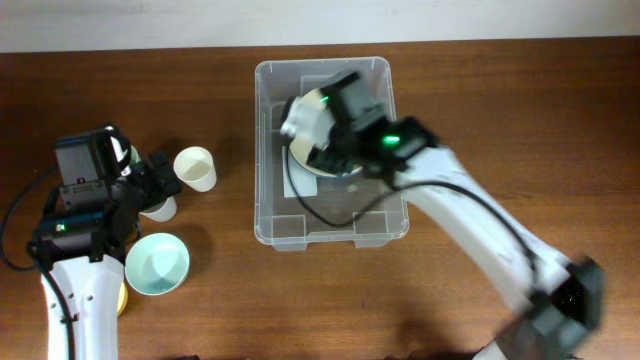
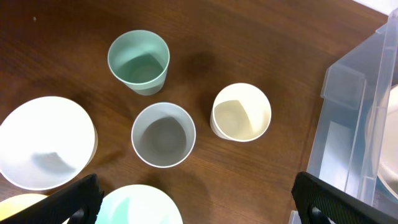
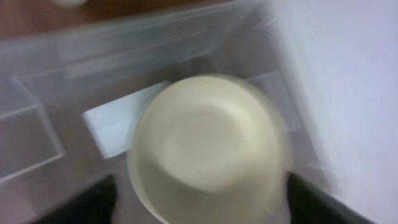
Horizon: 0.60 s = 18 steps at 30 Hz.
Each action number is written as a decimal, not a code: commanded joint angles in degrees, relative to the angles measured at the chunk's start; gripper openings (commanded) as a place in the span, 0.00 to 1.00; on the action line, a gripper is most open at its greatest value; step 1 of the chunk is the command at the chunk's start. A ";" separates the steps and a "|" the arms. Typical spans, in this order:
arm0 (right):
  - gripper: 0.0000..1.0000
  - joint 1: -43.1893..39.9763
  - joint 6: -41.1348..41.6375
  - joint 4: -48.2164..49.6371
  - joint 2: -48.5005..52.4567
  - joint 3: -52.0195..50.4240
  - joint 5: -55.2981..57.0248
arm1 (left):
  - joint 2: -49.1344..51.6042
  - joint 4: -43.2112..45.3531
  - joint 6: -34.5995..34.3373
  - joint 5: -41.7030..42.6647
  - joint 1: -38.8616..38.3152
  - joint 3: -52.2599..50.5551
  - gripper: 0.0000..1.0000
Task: Pack container
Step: 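Place the second cream bowl into the container with the right gripper, then grasp the cream cup with the left gripper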
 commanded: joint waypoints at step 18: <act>0.99 -40.59 37.24 -26.77 -14.88 2.36 -8.46 | 20.87 -1.07 4.00 -4.13 -12.68 13.53 0.99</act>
